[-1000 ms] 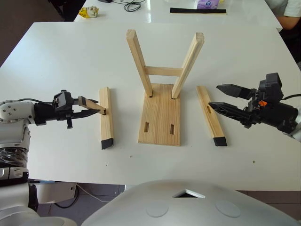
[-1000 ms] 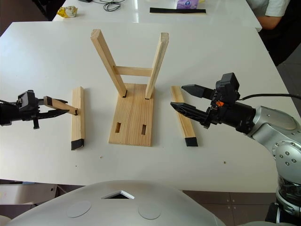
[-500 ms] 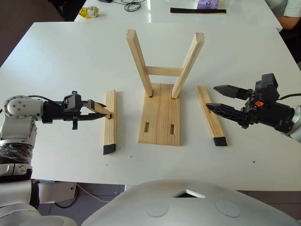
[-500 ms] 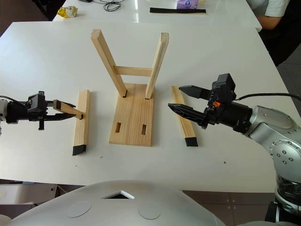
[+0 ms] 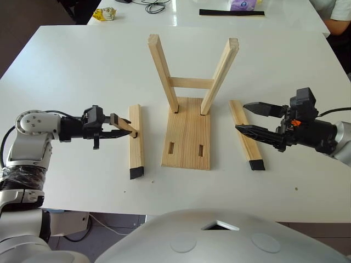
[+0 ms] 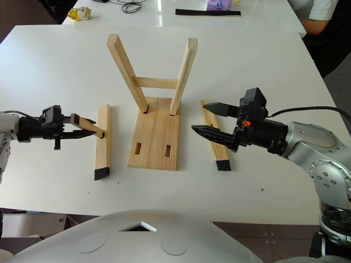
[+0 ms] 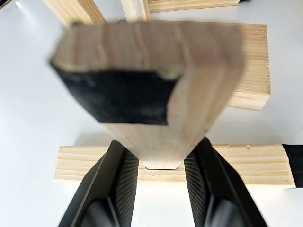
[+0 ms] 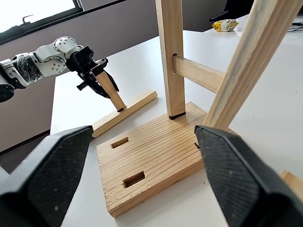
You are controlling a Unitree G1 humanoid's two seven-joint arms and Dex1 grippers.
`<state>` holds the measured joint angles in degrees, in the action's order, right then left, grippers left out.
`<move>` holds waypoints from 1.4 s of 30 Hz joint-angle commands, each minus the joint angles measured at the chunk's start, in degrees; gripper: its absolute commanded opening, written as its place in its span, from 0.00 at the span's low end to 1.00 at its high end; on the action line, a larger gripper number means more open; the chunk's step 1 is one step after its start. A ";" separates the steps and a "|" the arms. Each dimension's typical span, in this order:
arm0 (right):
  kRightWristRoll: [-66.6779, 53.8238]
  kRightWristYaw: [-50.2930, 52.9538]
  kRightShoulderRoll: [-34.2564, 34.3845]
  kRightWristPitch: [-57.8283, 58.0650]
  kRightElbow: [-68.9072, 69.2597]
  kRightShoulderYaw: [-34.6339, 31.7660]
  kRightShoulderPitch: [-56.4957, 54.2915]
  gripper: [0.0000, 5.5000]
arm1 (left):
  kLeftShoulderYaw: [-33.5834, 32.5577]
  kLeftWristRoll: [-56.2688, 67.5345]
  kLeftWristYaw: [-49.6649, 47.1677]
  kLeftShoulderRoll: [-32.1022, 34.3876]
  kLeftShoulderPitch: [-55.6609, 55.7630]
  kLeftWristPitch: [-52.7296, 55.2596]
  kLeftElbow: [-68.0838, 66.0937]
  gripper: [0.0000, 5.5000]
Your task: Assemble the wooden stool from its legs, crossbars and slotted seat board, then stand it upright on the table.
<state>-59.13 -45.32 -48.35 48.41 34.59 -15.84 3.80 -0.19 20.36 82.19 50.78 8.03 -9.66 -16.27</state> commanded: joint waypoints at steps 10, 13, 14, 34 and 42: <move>1.23 0.15 -0.34 0.34 0.05 2.37 -1.43 0.72 | 3.58 -2.73 -5.18 -3.29 -2.60 10.57 2.70 0.49; 1.51 0.14 -0.31 0.34 0.06 3.06 -1.48 0.72 | 3.28 -2.14 -5.93 -4.02 -3.88 12.91 3.86 0.56; 1.56 0.10 -0.32 0.32 0.02 3.19 -1.53 0.72 | 3.23 -1.86 -5.78 -4.05 -4.37 13.76 4.27 0.59; 2.82 1.16 0.52 -1.10 1.62 1.80 1.75 0.72 | -7.35 3.40 -5.17 -2.14 -9.87 12.28 9.09 0.73; 2.69 0.05 -0.37 -1.55 2.44 -0.41 3.15 0.72 | -19.30 12.61 -5.81 0.82 -20.92 19.70 24.98 0.73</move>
<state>-56.17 -45.10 -47.87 47.18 36.37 -14.86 6.58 -13.95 28.87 77.92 49.99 -10.60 6.74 2.95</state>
